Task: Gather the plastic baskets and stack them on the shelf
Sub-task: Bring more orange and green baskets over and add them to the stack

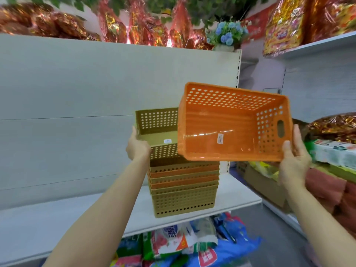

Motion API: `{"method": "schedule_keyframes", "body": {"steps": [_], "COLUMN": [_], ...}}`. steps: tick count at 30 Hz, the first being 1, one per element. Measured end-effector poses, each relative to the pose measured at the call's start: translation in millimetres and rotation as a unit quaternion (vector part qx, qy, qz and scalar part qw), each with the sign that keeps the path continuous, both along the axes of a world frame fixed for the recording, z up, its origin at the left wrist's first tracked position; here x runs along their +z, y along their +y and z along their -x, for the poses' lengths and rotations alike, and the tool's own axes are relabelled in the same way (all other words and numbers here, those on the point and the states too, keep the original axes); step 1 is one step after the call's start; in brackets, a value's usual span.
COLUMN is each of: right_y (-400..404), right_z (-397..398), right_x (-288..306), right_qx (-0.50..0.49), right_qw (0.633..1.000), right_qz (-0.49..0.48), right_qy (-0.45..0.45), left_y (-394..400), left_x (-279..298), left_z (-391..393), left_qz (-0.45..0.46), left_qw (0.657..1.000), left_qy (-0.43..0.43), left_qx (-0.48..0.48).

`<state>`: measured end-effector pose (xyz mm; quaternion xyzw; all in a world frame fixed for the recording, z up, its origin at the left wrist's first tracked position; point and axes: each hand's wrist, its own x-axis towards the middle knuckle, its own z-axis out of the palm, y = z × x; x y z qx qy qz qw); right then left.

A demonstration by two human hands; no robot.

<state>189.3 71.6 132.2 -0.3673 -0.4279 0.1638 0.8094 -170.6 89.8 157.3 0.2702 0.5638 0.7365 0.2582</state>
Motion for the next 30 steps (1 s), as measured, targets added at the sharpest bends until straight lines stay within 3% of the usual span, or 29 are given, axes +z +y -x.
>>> {"method": "schedule_keyframes", "body": {"steps": [3, 11, 15, 22, 30], "right_y": [32, 100, 115, 141, 154], "right_z": [12, 42, 52, 70, 89], "right_x": [14, 47, 52, 64, 58], "right_qx": [0.009, 0.074, 0.109, 0.100, 0.119], "right_qw": [1.000, 0.995, 0.986, 0.967, 0.951], "right_qz": [0.000, 0.067, 0.128, 0.211, 0.262], "right_qy": [-0.027, 0.005, -0.016, -0.106, -0.114], "left_y": [9, 26, 32, 38, 27], "left_x": [-12, -18, -29, -19, -15], "left_z": [-20, -36, -27, -14, 10], "left_qz": [0.001, 0.096, 0.140, 0.201, 0.260], "left_qw": [1.000, 0.985, 0.980, 0.967, 0.951], "left_qy": [-0.026, 0.133, 0.128, 0.154, 0.141], "left_qx": [0.015, 0.052, 0.056, 0.011, -0.093]}}
